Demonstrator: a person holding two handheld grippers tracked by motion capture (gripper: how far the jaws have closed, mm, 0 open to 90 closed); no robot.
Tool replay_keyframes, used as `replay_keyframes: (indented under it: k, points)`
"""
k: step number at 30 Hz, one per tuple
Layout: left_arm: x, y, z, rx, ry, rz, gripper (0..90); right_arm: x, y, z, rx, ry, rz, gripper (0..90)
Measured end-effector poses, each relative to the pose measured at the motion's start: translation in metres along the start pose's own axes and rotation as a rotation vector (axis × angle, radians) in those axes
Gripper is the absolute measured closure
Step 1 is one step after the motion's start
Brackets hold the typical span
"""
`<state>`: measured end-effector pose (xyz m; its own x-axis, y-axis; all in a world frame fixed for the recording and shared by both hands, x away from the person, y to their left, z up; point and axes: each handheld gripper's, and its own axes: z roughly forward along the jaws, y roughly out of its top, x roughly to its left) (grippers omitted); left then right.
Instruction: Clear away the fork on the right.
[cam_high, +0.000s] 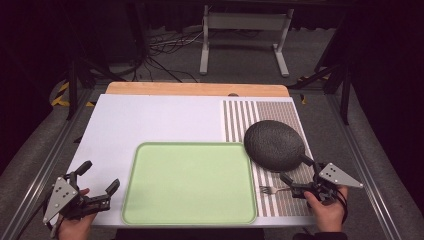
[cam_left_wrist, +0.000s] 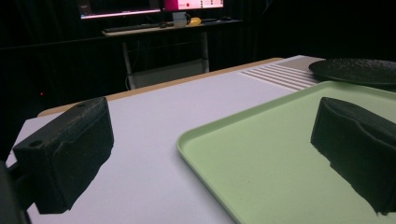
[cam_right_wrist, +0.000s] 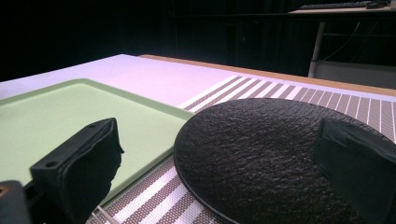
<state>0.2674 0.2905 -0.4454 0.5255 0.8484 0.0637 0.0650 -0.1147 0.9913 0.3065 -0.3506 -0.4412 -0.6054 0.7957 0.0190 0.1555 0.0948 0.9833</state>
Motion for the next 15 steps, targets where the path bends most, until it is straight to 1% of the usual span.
replay_keyframes:
  k: [7, 12, 15]
  points:
    - [-0.0005, 0.0004, 0.0009, 0.0, 0.0, -0.004, 0.0, -0.0001, -0.0005, -0.0009, -0.006, -0.007, 0.016, 1.2]
    - [-0.0003, 0.0003, 0.0003, -0.004, -0.003, -0.004, 0.0, 0.0003, -0.0005, -0.0005, 0.001, -0.002, 0.012, 1.1]
    - [-0.0002, 0.0005, 0.0003, -0.004, -0.002, -0.004, 0.0, 0.0004, -0.0004, -0.0005, 0.0, 0.0, 0.02, 1.0]
